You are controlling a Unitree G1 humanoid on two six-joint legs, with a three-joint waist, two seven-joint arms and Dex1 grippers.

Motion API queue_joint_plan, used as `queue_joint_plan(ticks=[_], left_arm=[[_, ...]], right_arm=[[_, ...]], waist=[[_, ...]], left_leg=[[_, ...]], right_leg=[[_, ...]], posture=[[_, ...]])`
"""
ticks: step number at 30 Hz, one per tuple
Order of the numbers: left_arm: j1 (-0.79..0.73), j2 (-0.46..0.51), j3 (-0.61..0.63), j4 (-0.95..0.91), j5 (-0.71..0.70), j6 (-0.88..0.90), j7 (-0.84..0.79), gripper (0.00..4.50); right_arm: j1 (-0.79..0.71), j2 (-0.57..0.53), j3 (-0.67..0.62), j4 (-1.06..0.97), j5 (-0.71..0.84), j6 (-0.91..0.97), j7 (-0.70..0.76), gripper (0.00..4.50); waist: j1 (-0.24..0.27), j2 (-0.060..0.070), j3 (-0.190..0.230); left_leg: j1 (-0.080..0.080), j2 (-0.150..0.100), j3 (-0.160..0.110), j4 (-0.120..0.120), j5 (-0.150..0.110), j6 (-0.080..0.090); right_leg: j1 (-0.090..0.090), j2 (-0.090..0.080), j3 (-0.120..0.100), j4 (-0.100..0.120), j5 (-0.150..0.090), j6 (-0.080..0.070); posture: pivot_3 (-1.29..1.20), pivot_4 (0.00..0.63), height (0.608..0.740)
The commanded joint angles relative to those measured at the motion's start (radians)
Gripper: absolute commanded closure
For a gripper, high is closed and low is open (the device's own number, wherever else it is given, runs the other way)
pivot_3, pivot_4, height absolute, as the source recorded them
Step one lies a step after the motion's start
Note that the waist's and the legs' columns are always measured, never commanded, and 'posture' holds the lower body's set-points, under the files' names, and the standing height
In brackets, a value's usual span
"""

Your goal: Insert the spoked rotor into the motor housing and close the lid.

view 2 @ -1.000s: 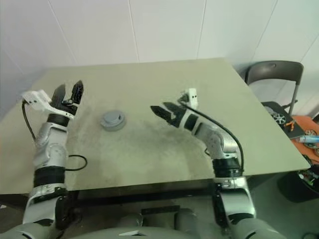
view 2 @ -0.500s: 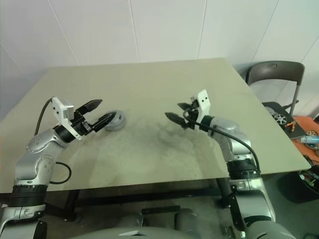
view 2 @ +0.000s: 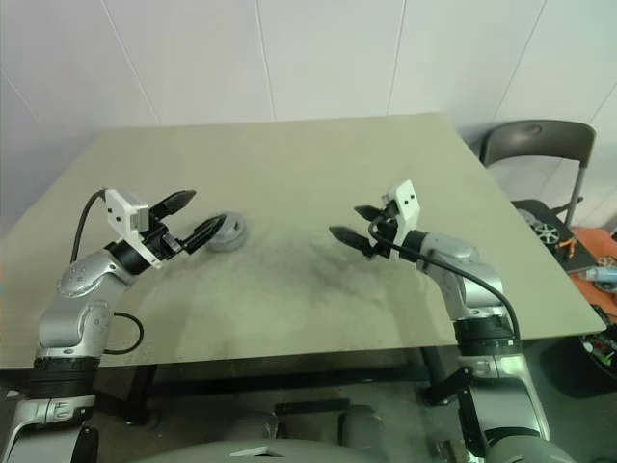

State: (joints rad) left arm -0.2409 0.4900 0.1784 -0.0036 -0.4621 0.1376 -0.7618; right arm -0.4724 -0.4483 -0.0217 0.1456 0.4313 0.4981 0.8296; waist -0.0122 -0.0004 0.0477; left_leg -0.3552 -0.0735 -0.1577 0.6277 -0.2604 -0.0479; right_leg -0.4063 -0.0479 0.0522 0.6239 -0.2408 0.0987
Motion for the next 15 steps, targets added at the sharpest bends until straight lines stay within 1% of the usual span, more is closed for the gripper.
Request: queue_joint_plan(ticks=[1,4,15], left_arm=[[-0.013,0.0,0.003,-0.011,0.028,-0.04,0.008,0.0],[-0.012,-0.005,0.001,-0.004,0.044,-0.052,0.014,0.0],[-0.006,-0.008,0.006,-0.008,0.032,-0.043,0.001,0.0]], right_arm=[[-0.011,-0.009,-0.02,-0.042,0.002,-0.022,0.002,0.01],[-0.014,-0.009,-0.016,-0.04,0.004,-0.015,0.006,0.01],[-0.021,-0.005,-0.013,-0.038,0.003,-0.011,0.007,0.01]], waist=[[0.0,0.0,0.0],[0.001,0.0,0.0],[0.001,0.0,0.0]], left_leg=[[0.0,0.0,0.0,0.0,0.0,0.0],[0.0,0.0,0.0,0.0,0.0,0.0],[0.0,0.0,0.0,0.0,0.0,0.0]], right_leg=[[0.0,0.0,0.0,0.0,0.0,0.0],[0.0,0.0,0.0,0.0,0.001,0.0],[0.0,0.0,0.0,0.0,0.0,0.0]], posture=[[0.0,0.0,0.74],[0.0,0.0,0.74],[0.0,0.0,0.74]])
